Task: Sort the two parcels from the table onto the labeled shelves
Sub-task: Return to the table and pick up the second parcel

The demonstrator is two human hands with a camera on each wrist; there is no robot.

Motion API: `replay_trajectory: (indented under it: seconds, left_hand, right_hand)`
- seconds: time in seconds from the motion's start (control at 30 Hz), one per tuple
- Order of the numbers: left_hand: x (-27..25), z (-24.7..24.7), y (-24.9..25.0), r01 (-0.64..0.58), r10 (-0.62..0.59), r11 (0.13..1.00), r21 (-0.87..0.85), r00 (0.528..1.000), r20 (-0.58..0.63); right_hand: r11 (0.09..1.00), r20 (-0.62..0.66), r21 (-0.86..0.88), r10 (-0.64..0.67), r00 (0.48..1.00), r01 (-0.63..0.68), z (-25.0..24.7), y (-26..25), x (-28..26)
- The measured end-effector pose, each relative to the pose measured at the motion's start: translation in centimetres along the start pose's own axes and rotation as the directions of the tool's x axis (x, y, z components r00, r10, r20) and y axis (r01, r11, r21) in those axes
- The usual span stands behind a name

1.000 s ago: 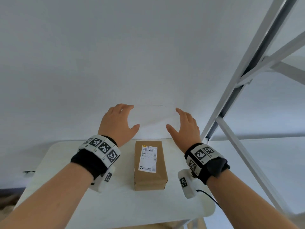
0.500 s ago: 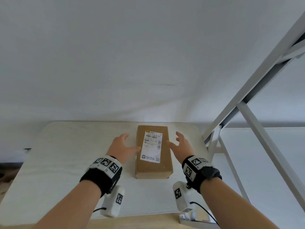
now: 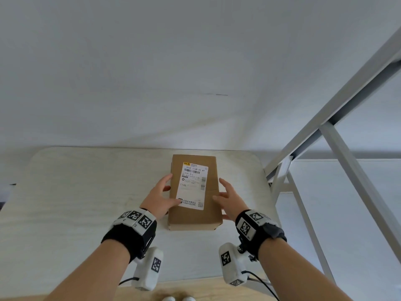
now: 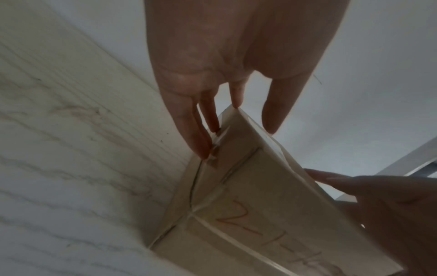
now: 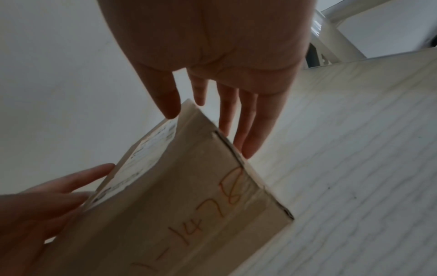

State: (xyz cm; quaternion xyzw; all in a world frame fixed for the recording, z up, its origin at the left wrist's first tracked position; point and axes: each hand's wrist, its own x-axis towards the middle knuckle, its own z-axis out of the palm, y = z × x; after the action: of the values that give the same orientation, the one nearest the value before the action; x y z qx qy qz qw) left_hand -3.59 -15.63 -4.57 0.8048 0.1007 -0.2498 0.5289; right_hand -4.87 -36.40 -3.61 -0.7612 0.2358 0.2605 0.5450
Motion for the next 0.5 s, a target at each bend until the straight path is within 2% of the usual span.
replay_trajectory:
  seconds: [0.2,0.37,0.5]
  left_hand:
    - [0.0,0.2,-0.1,-0.020,0.020,1.000,-0.003,1.000,0.019]
    - [-0.8,-0.2,0.7,-0.063,0.063,0.998,-0.002,0.998,0.015]
    - [-1.8,-1.4,2.9,-0.131,0.131,0.991,-0.008,0.991,-0.015]
  right_hand:
    - [0.994,-0.023,-0.084,-0.075,0.997,0.072,0.0,0.7,0.3]
    - [0.991,-0.028,-0.071,-0.117,0.993,0.115,-0.5,0.3,-0.2]
    - [0.977,-0.069,-0.050,-0.211,0.975,0.208,-1.1,-1.3,-1.2]
